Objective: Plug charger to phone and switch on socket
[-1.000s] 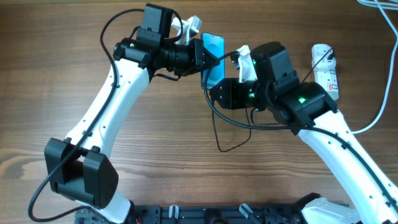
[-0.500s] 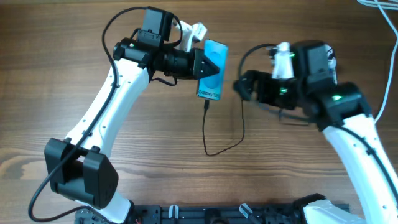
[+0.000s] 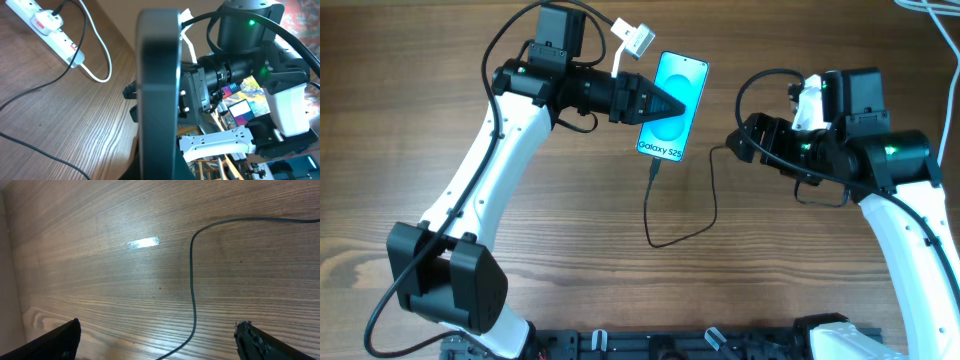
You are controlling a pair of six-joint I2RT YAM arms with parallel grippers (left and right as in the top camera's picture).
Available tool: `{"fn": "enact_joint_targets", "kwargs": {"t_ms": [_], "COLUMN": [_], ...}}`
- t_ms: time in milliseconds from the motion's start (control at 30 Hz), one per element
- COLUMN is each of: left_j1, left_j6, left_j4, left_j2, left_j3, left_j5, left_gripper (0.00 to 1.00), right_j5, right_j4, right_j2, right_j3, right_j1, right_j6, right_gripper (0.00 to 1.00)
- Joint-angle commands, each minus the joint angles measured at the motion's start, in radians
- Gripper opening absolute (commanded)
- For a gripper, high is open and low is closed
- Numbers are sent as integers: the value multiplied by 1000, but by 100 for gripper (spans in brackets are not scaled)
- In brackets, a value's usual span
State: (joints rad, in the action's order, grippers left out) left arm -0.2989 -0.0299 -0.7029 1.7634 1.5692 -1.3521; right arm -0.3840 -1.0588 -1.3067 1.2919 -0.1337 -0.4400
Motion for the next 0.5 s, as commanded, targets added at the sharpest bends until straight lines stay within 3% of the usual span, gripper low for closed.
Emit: {"fn": "enact_joint_targets", "kwargs": {"t_ms": [0,333,467], "left_j1": [5,5,5], "left_j6": [24,26,-23], "left_j4": [11,57,49], "left_j2": [-13,-13,-13], "left_j3": [2,2,2], "left_j5": [-57,-55,48], "left_gripper": [4,4,4], "right_j5": [3,2,2], "right_j4": [-2,-2,-5], "right_j2": [21,21,21], "right_j3": [17,17,17], "right_j1": [4,4,4], "right_j6": [21,22,21], "right_gripper": [100,100,100]}}
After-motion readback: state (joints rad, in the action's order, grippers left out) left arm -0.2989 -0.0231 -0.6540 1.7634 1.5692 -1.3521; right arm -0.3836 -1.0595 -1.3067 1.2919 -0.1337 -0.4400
